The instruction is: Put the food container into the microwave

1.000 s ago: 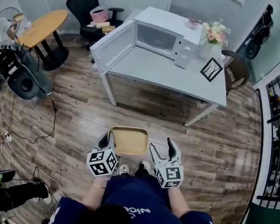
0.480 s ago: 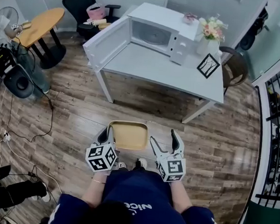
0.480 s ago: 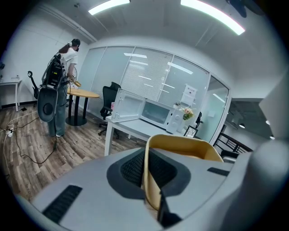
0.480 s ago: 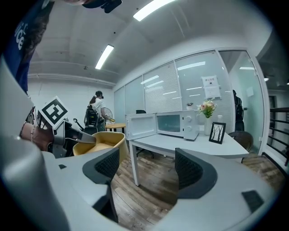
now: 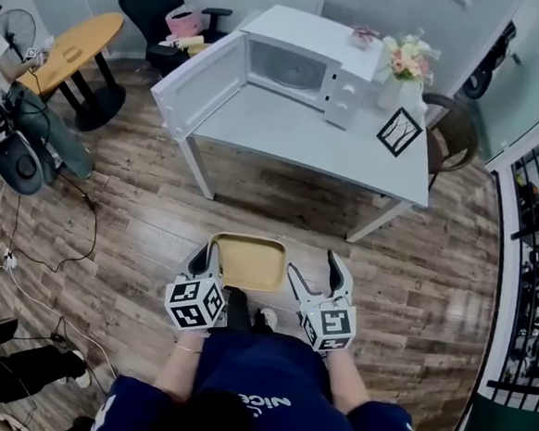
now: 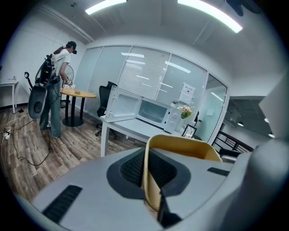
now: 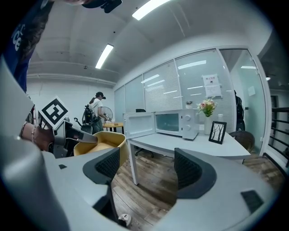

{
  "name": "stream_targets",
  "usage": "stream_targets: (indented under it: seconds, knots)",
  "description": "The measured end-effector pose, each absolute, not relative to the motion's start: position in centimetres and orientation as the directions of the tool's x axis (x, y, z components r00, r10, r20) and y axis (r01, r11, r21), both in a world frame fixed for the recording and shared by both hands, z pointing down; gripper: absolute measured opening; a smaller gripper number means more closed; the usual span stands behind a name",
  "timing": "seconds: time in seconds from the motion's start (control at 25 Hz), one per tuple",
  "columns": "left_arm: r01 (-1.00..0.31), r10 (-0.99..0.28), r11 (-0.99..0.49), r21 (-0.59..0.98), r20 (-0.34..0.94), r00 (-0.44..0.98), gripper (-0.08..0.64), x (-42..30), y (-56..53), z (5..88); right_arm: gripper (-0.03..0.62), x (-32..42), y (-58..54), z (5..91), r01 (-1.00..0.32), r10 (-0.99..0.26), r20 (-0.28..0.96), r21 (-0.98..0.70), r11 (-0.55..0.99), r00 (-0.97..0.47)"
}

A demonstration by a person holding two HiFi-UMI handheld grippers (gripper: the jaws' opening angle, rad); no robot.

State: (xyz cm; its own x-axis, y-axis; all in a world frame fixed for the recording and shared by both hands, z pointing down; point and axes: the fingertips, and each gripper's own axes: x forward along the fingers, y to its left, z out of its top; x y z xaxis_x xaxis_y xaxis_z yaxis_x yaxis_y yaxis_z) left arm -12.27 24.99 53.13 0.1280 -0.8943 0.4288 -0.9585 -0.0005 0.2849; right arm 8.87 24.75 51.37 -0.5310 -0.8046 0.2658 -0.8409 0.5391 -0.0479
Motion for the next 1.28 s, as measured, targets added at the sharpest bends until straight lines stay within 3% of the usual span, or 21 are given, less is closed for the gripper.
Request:
stream_targets:
  seconds: [1.28]
  knots:
    - [-0.919, -0.814, -0.254, 0.303, 0.446, 0.372, 0.012, -18.7, 1.9, 54.7, 0.354, 1.6, 7.3, 53.8, -0.954, -0.896, 0.329, -0.084, 0.288, -0.299]
